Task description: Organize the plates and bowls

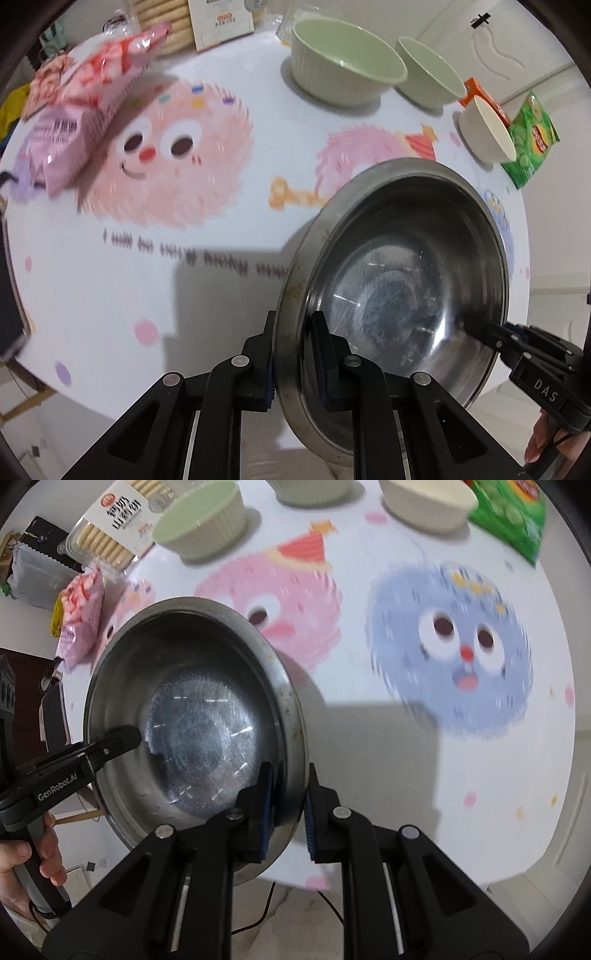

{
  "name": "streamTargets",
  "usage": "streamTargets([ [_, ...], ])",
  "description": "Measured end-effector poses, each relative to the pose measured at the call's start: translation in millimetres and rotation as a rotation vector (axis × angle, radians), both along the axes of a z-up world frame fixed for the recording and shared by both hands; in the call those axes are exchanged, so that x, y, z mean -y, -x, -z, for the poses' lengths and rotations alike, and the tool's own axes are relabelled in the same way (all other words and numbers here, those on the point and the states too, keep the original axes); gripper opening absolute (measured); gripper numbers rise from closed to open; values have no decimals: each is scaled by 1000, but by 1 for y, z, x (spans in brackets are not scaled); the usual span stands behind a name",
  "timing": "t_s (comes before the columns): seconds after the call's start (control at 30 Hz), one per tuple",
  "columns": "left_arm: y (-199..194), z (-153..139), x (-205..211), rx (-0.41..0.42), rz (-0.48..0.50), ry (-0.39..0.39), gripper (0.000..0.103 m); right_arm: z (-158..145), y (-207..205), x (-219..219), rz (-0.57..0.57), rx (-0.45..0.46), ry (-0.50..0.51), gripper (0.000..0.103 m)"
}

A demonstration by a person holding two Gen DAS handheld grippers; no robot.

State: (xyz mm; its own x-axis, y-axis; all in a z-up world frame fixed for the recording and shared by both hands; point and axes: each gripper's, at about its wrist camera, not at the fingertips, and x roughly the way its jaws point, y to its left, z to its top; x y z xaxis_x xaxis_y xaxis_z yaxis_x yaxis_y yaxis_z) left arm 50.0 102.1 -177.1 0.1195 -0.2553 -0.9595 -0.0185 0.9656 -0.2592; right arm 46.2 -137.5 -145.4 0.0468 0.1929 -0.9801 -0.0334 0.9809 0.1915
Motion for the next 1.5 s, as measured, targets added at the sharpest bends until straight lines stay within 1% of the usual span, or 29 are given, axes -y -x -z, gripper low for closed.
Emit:
streamTargets([
  [0.17, -33, 4, -17, 30, -27, -22, 17, 1, -33, -20, -16, 60, 17, 17],
  [0.3, -44, 10, -28, 42, -44, -30, 18, 6, -50, -33, -16, 86, 25, 18],
  [0.5, -50, 24, -25, 31, -39, -37, 18, 21, -55, -38, -6, 62, 45, 19],
  [0.53, -51, 26, -25, 22, -47, -29, 18, 21, -54, -40, -14, 63, 66, 19],
  [0.63, -55, 29, -18, 22, -55, -25, 19, 19, -54, -42, -15, 75, 80, 20],
  [0.67, -56, 29, -17, 25, -51, -32, 24, 20, -54, -43, -7, 72, 78, 21],
  [0.7, -56, 30, -16, 28, -46, -59, 29, 20, -54, -43, -2, 68, 74, 22],
  [0.73, -55, 30, -19, 28, -45, -77, 40, 20, -55, -45, 5, 64, 70, 22],
  [0.77, -54, 30, -20, 24, -49, -81, 54, 17, -53, -43, 13, 62, 65, 25],
  [0.8, -52, 29, -25, 25, -72, -65, 59, 16, -54, -44, 18, 63, 64, 32],
  [0.83, -50, 27, -28, 31, -86, -54, 63, 14, -55, -43, 23, 65, 65, 36],
  [0.87, -47, 23, -34, 40, -102, -44, 68, 9, -53, -40, 29, 73, 68, 43],
  [0.9, -45, 19, -39, 51, -112, -42, 73, 5, -52, -38, 32, 82, 74, 47],
  [0.93, -43, 13, -43, 67, -114, -44, 85, 0, -51, -37, 33, 94, 80, 47],
  [0.97, -40, 7, -47, 85, -113, -42, 91, -6, -51, -35, 31, 106, 81, 47],
  [1.03, -37, -4, -53, 111, -109, -36, 92, -18, -50, -31, 38, 116, 77, 50],
  [1.1, -36, -16, -57, 127, -107, -30, 98, -29, -50, -27, 51, 118, 75, 66],
  [1.13, -37, -21, -59, 134, -106, -25, 103, -35, -50, -25, 59, 124, 70, 68],
  [1.23, -48, -37, -59, 155, -107, -7, 103, -53, -56, -21, 77, 147, 62, 70],
  [1.3, -59, -44, -55, 162, -109, -4, 103, -61, -63, -18, 83, 154, 57, 77],
  [1.43, -74, -52, -52, 155, -109, -1, 103, -69, -80, -14, 105, 160, 50, 77],
  [1.5, -85, -52, -44, 147, -102, -15, 103, -69, -87, -11, 119, 157, 52, 77],
])
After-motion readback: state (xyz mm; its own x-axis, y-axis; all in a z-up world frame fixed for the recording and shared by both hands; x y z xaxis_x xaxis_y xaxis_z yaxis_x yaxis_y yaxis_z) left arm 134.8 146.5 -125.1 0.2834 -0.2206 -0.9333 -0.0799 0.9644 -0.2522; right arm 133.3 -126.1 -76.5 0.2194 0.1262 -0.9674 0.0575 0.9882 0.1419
